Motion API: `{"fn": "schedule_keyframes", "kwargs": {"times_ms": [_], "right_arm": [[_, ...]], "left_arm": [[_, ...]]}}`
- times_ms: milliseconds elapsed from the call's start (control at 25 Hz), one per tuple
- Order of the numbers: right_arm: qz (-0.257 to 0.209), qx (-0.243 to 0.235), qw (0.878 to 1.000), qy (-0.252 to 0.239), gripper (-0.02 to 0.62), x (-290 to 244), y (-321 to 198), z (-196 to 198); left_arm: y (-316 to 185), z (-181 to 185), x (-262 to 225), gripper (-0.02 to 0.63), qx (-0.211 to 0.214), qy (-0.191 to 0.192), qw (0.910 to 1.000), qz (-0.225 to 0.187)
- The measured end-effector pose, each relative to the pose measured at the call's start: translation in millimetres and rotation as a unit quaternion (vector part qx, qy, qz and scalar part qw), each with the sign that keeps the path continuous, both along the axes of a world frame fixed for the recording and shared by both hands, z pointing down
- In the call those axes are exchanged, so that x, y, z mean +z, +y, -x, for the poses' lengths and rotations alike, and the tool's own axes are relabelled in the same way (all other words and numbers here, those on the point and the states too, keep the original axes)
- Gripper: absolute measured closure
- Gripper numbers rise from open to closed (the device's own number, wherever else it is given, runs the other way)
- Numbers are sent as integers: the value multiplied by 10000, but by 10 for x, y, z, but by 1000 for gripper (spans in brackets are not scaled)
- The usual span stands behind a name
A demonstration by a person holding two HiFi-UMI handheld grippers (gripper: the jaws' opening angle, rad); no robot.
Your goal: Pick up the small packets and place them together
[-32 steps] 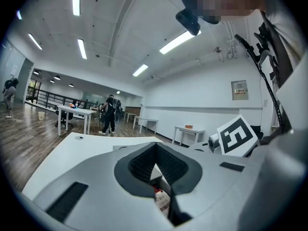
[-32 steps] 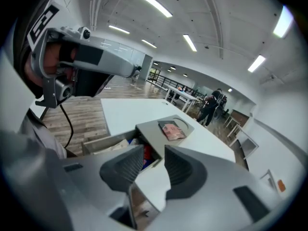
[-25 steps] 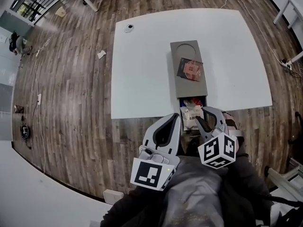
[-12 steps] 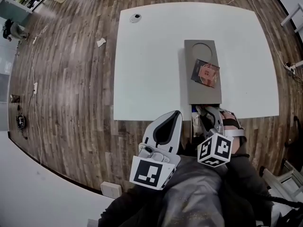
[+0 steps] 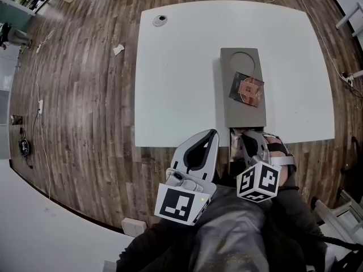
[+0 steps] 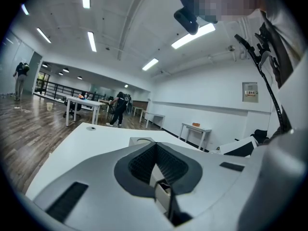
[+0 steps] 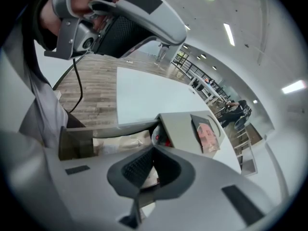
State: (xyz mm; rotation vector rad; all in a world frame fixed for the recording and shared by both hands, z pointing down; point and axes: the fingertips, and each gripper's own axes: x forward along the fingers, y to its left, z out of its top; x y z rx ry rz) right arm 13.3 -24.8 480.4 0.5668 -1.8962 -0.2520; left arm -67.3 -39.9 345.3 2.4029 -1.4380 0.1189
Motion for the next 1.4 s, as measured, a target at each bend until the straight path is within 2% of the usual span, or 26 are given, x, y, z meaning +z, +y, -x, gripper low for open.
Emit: {"fn": "schedule_keyframes", "kwargs": {"times_ms": [200, 440, 720, 1080, 1400], "right_arm": [[-87, -135, 9997, -171, 588, -152, 273, -46], [-391, -248, 9971, -611, 588, -519, 601, -143], [-830, -114, 9913, -1016, 588, -925, 642, -244], [-745, -34, 9908, -1132, 588, -929, 533, -205], [-844, 174, 9889, -1207, 588, -1090, -75, -143]], "left_arm": [[143, -170, -139, 603, 65, -49, 9997, -231], [423, -438, -370, 603, 91, -128, 9983, -558], [626, -619, -632, 603, 181, -243, 9955, -903], [518, -599, -625, 603, 232, -233, 9956, -876], [-24, -505, -671, 603, 309, -218, 9956, -853]]}}
